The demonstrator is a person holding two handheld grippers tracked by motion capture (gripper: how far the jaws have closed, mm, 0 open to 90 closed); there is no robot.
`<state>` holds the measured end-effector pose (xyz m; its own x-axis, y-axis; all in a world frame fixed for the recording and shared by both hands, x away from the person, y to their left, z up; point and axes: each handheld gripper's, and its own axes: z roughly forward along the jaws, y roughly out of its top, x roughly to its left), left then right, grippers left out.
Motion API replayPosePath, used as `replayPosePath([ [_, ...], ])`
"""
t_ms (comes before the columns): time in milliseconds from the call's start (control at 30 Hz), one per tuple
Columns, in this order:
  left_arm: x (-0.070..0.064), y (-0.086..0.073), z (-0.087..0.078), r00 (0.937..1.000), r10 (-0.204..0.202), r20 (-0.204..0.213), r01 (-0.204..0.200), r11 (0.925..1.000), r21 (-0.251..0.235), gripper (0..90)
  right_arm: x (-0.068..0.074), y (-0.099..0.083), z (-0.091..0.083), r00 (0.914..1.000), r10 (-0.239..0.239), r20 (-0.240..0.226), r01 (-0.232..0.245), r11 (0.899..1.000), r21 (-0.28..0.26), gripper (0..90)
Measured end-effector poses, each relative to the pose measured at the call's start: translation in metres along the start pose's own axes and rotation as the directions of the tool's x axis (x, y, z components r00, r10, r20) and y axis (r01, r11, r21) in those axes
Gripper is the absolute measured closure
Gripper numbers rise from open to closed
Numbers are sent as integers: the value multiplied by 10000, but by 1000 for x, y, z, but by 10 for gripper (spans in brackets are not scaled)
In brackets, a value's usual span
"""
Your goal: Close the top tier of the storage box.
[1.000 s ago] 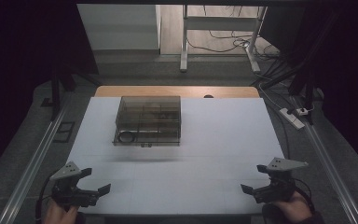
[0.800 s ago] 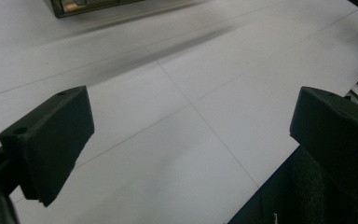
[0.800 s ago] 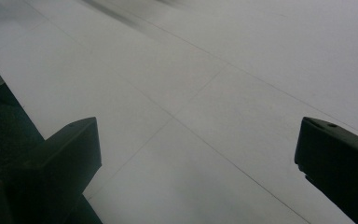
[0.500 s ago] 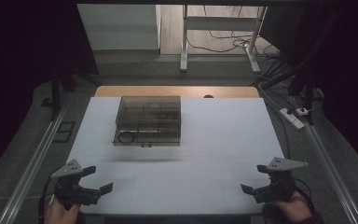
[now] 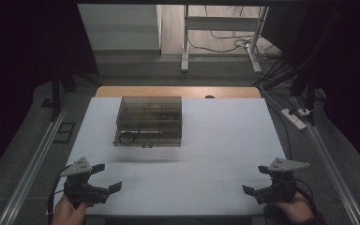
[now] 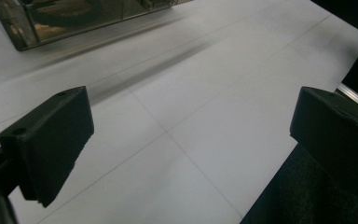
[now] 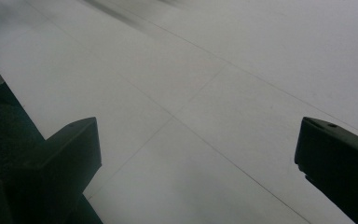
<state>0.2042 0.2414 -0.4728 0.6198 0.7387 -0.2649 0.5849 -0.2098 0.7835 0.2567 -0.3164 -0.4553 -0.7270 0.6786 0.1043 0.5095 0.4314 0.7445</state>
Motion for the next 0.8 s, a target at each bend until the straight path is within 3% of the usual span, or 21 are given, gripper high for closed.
replayPosePath([
  [667,-12,14,26,9995,311,-54,-307,9976,627,0,0,0,0,10000,-10,-14,10,10000,35,2],
  [800,-14,18,31,9990,400,186,-411,9971,645,0,0,0,0,10000,-25,-15,25,10000,44,2],
])
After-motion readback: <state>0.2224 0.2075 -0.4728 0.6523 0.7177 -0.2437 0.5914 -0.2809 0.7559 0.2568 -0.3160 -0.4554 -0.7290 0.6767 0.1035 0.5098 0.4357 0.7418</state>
